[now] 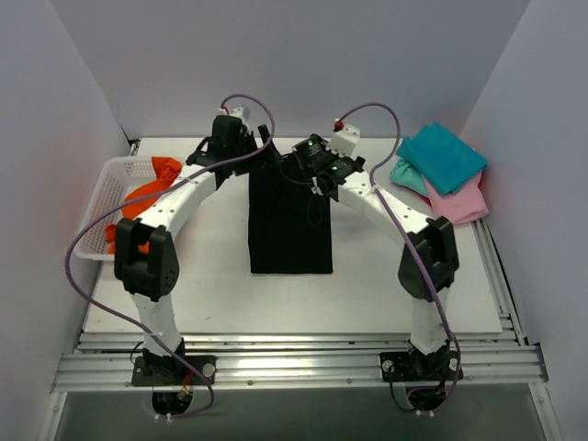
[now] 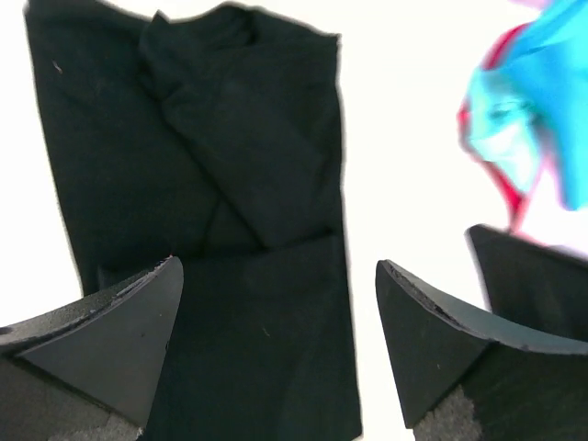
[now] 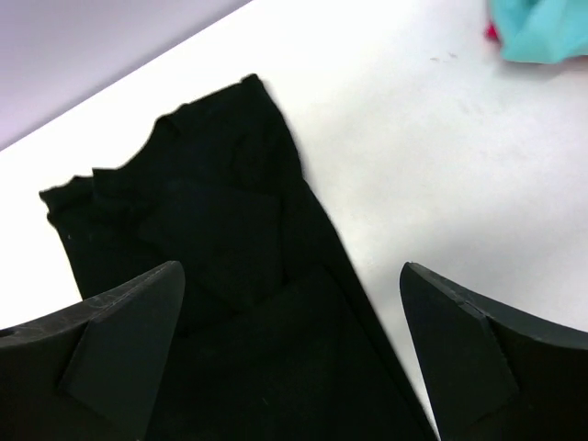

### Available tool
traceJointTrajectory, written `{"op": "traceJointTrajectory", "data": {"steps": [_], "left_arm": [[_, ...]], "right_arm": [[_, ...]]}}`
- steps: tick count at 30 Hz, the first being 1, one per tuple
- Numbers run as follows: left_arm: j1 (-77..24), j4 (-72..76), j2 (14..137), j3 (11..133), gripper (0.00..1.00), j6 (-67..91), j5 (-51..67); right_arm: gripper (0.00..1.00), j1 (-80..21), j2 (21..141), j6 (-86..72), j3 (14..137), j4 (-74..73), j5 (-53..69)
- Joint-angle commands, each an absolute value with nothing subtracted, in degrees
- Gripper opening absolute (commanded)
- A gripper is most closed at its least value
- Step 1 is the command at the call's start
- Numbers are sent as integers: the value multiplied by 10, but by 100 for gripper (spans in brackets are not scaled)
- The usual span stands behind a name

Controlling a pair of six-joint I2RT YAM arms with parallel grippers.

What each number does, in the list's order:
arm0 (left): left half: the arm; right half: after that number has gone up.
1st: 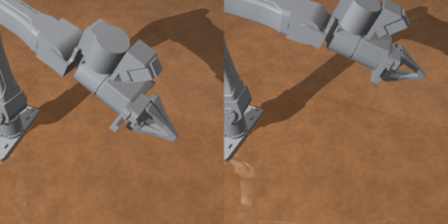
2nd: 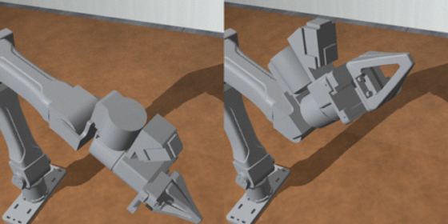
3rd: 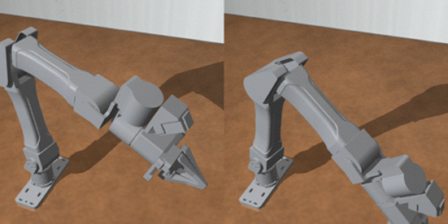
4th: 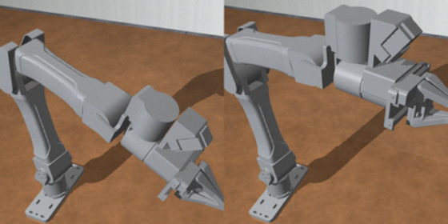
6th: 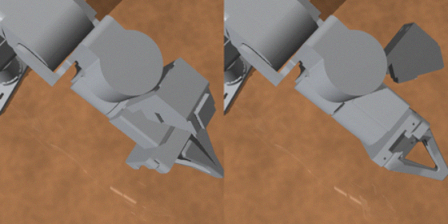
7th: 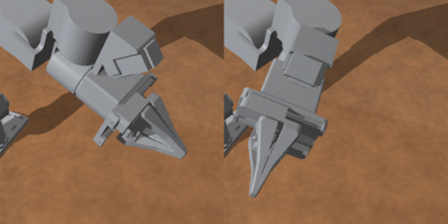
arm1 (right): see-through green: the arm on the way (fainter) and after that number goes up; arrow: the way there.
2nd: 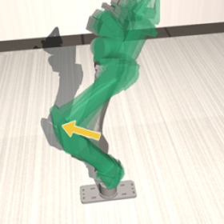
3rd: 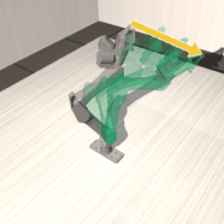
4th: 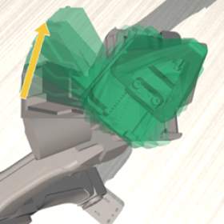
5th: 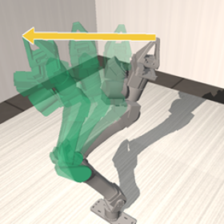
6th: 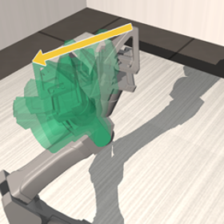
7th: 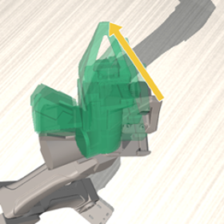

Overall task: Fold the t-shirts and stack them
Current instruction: Fold the tshirt

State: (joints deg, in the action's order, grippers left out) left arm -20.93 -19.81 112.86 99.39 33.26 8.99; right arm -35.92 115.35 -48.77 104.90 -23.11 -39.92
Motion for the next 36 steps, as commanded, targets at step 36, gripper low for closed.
{"op": "traceJointTrajectory", "data": {"steps": [36], "left_arm": [[-327, 175, 822, 272, 94, 523, -37]], "right_arm": [[100, -432, 770, -533, 295, 171, -225]]}}
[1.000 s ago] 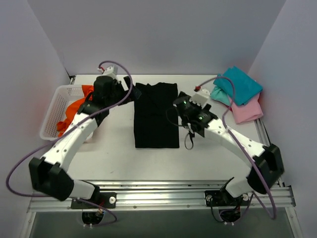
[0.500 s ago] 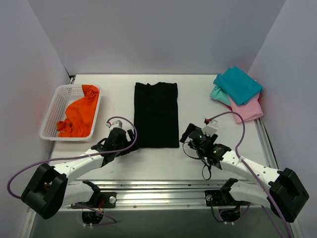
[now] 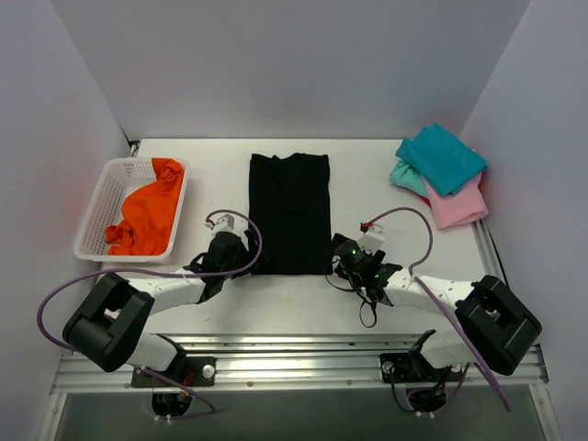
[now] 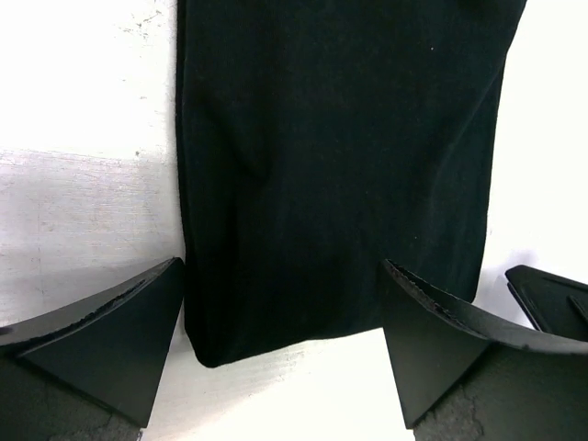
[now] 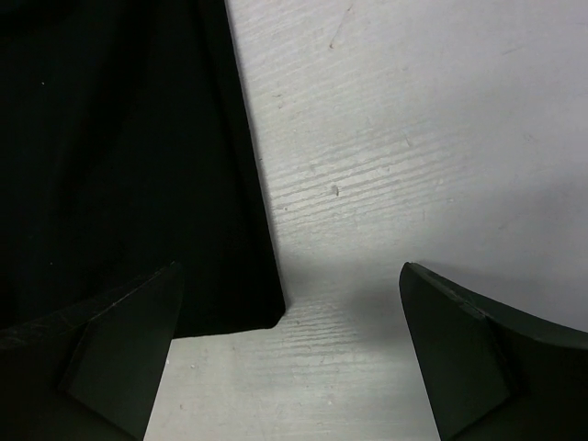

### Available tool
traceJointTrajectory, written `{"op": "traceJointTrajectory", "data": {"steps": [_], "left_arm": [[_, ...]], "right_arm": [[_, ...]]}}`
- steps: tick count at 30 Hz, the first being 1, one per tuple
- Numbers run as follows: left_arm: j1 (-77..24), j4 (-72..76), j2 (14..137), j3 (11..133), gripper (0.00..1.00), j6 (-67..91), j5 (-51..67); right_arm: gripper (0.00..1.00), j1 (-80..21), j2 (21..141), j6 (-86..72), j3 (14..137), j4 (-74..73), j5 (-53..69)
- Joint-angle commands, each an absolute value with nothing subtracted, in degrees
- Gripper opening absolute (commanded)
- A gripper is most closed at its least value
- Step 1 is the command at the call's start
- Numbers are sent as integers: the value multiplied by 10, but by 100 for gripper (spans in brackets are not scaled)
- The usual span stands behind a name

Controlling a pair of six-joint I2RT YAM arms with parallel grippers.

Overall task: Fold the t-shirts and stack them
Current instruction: Fold the tshirt

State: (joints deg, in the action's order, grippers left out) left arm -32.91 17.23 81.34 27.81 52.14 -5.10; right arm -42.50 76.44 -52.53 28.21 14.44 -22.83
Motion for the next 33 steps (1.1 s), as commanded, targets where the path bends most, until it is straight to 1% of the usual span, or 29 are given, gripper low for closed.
{"op": "traceJointTrajectory", "data": {"steps": [1, 4, 5, 7, 8, 10, 12, 13, 14, 17, 18, 19, 20, 21, 22, 24, 25, 27, 28, 29, 30, 31, 32, 33], "left_arm": [[-326, 173, 820, 272, 94, 524, -36], [-326, 174, 811, 265, 97, 525, -31], [-326, 173, 807, 262, 100, 525, -29], [-326, 172, 801, 257, 100, 526, -29], [-326, 173, 796, 255, 95, 527, -29], [-326, 173, 795, 250, 94, 527, -30], [-326, 171, 796, 250, 93, 526, -30], [-326, 170, 797, 250, 92, 525, -29], [-326, 170, 799, 250, 92, 526, -29], [-326, 173, 802, 243, 91, 526, -30], [-326, 175, 803, 241, 91, 527, -29], [-326, 177, 804, 238, 88, 528, -29], [-326, 179, 804, 237, 87, 528, -27], [-327, 184, 804, 236, 86, 530, -27], [-326, 185, 805, 235, 78, 530, -27], [-326, 187, 807, 235, 69, 531, -26], [-326, 189, 810, 236, 58, 531, -27], [-326, 201, 817, 236, 50, 530, -25], [-326, 206, 821, 236, 46, 527, -25], [-326, 209, 832, 239, 37, 526, -24], [-326, 214, 838, 242, 30, 526, -21], [-327, 214, 845, 244, 21, 525, -19], [-327, 217, 855, 246, 6, 526, -18], [-327, 221, 859, 248, 3, 526, -18]], "right_arm": [[100, -432, 774, -533, 295, 173, -225], [100, -432, 777, -533, 295, 170, -228], [100, -432, 777, -533, 295, 170, -227], [100, -432, 780, -533, 291, 177, -227], [99, -432, 781, -532, 290, 192, -220], [98, -432, 801, -532, 291, 209, -209], [95, -435, 826, -533, 297, 217, -195], [92, -436, 831, -535, 297, 228, -193], [84, -438, 838, -537, 297, 232, -190], [72, -444, 852, -542, 297, 238, -188], [70, -446, 853, -543, 296, 237, -189], [66, -446, 853, -543, 297, 237, -190], [57, -446, 853, -543, 297, 236, -190], [53, -446, 849, -543, 299, 233, -192], [44, -446, 846, -544, 299, 226, -196], [40, -447, 835, -545, 297, 220, -201], [30, -446, 831, -545, 296, 215, -206], [22, -447, 820, -548, 292, 212, -208], [8, -446, 818, -548, 288, 209, -210], [3, -446, 815, -549, 287, 207, -214], [0, -446, 810, -550, 285, 205, -214], [0, -446, 808, -551, 283, 201, -216], [0, -446, 806, -550, 282, 199, -219], [0, -446, 800, -550, 282, 196, -221]]}}
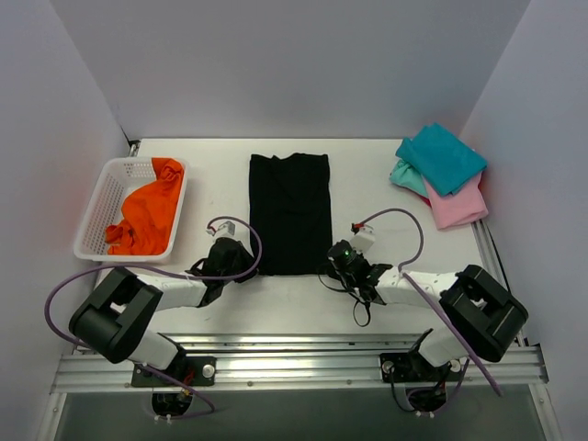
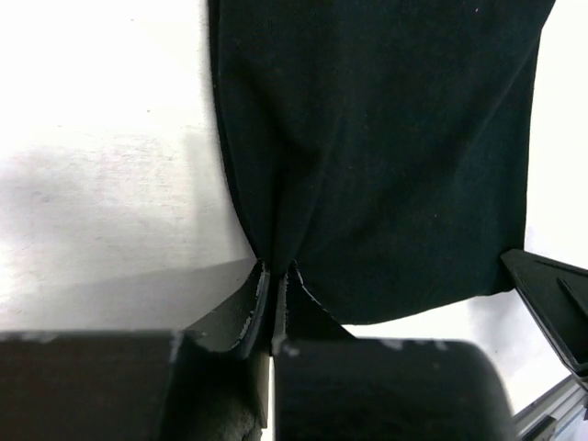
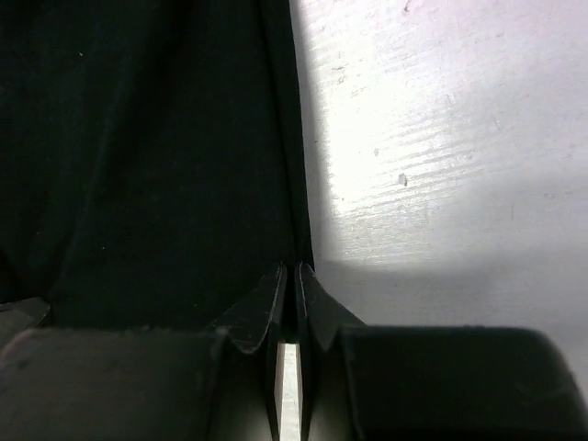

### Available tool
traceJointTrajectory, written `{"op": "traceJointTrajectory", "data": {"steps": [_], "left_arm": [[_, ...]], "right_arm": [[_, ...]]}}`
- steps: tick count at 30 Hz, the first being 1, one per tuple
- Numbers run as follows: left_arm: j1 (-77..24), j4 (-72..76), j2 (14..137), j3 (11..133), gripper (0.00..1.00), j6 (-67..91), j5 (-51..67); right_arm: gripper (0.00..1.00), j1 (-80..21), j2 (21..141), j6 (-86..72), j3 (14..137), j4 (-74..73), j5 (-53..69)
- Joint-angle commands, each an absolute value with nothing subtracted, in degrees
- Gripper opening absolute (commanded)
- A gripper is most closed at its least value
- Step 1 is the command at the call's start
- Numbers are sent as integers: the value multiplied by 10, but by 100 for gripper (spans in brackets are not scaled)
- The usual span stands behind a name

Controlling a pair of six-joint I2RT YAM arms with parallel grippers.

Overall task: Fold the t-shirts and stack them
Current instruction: Fold the tshirt

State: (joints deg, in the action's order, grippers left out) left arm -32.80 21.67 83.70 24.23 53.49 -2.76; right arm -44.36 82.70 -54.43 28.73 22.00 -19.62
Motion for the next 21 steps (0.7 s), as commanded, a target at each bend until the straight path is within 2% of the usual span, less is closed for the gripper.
{"op": "traceJointTrajectory", "data": {"steps": [1, 5, 10, 16, 21], "left_arm": [[-327, 223, 861, 247, 2, 526, -16], [-334, 222, 846, 237, 2, 529, -6], [-381, 107, 760, 222, 2, 546, -45], [-457, -114, 530, 219, 2, 605, -78], [-460, -321, 380, 293, 2, 579, -125]], "right_arm": [[0, -447, 795, -551, 281, 187, -224], [0, -453, 755, -555, 274, 152, -235], [0, -499, 656, -590, 261, 58, -277], [0, -582, 549, -663, 246, -60, -314], [0, -631, 478, -704, 269, -153, -345]]}}
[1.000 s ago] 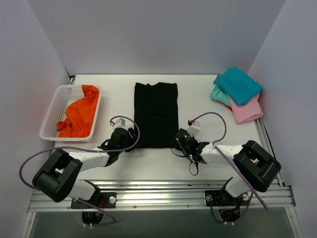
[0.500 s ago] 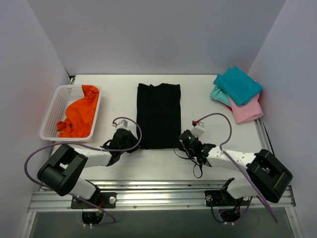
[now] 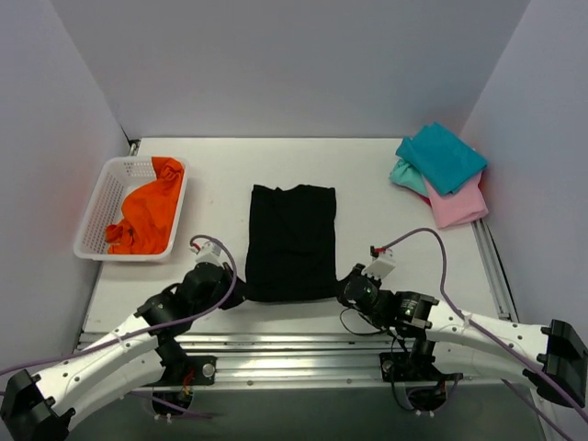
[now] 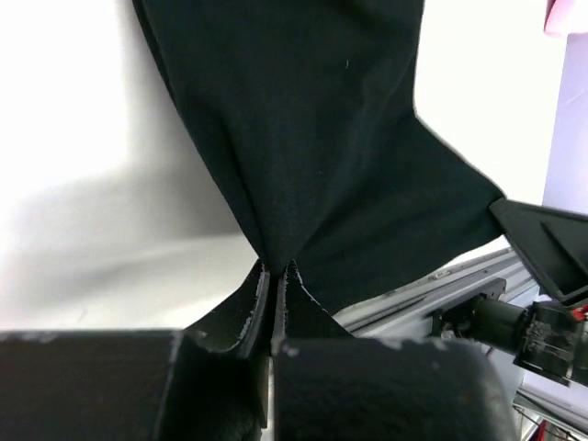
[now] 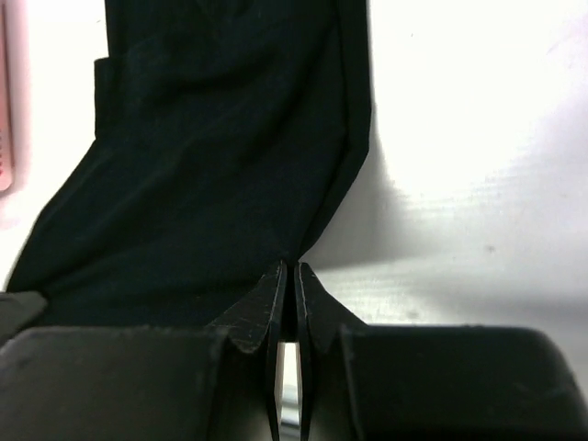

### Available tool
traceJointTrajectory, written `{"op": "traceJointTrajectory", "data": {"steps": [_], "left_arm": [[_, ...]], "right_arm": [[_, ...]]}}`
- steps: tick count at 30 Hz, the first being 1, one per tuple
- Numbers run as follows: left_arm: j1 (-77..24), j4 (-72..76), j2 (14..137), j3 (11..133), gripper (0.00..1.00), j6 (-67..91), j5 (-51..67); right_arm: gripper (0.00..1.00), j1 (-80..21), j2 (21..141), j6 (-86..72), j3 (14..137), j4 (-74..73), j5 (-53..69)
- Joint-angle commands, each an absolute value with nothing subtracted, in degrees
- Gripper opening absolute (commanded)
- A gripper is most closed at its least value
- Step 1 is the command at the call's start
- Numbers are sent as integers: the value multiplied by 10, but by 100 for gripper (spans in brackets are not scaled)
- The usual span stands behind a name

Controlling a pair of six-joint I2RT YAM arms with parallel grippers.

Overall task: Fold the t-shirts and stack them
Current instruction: Fold the tshirt

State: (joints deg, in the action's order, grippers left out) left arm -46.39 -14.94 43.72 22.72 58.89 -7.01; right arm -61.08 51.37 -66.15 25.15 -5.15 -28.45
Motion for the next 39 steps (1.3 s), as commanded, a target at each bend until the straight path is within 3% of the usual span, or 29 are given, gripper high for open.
{"op": "traceJointTrajectory", "data": {"steps": [1, 4, 14, 31, 34, 37, 38, 39], "left_arm": [[-457, -344, 372, 313, 2, 570, -133], [-437, -376, 373, 373, 2, 532, -137], [-346, -273, 515, 475, 2, 453, -72], [-256, -214, 709, 621, 2, 410, -15], [-220, -184, 780, 656, 2, 407, 0], [-189, -155, 885, 733, 2, 406, 13], [-168, -153, 921, 763, 2, 404, 19], [-154, -151, 1005, 801, 9, 394, 36]], "right_arm": [[0, -631, 473, -702, 277, -162, -353], [0, -631, 473, -686, 311, -192, -387], [0, -604, 604, -580, 487, -200, -455], [0, -410, 754, -442, 571, -62, -320], [0, -350, 865, -432, 626, -38, -269], [0, -301, 965, -422, 745, -44, -250], [0, -289, 1042, -417, 838, -70, -246], [0, -264, 1087, -414, 897, -91, -235]]}}
